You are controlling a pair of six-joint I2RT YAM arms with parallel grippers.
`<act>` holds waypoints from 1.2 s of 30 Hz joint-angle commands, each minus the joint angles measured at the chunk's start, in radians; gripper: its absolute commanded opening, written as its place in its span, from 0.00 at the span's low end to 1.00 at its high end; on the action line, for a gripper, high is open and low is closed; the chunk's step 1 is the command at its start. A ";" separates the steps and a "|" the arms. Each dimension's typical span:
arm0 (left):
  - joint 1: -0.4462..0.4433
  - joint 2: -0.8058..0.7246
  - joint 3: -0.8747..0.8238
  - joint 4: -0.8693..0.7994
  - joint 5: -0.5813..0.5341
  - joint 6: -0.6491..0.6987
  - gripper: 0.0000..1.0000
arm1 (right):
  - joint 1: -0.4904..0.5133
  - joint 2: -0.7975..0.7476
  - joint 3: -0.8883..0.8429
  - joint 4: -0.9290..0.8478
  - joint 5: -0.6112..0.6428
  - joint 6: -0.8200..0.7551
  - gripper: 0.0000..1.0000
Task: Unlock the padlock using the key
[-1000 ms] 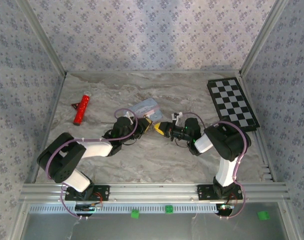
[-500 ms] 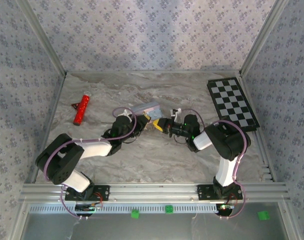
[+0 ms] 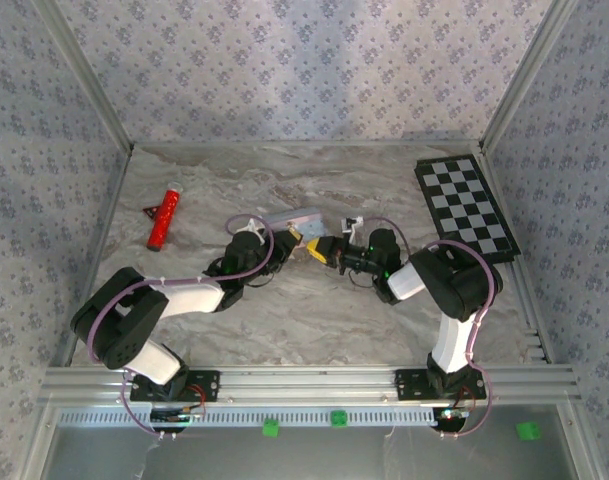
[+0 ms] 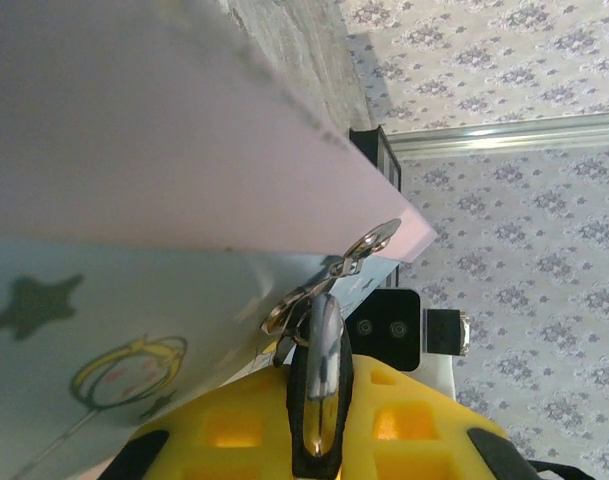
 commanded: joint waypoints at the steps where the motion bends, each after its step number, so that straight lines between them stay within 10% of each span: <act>1: -0.091 -0.019 0.046 0.002 0.333 0.024 0.04 | 0.005 0.000 0.015 0.075 0.013 -0.051 0.00; 36: -0.135 0.031 0.021 0.075 0.349 0.022 0.04 | 0.027 -0.090 -0.013 0.075 0.050 0.010 0.00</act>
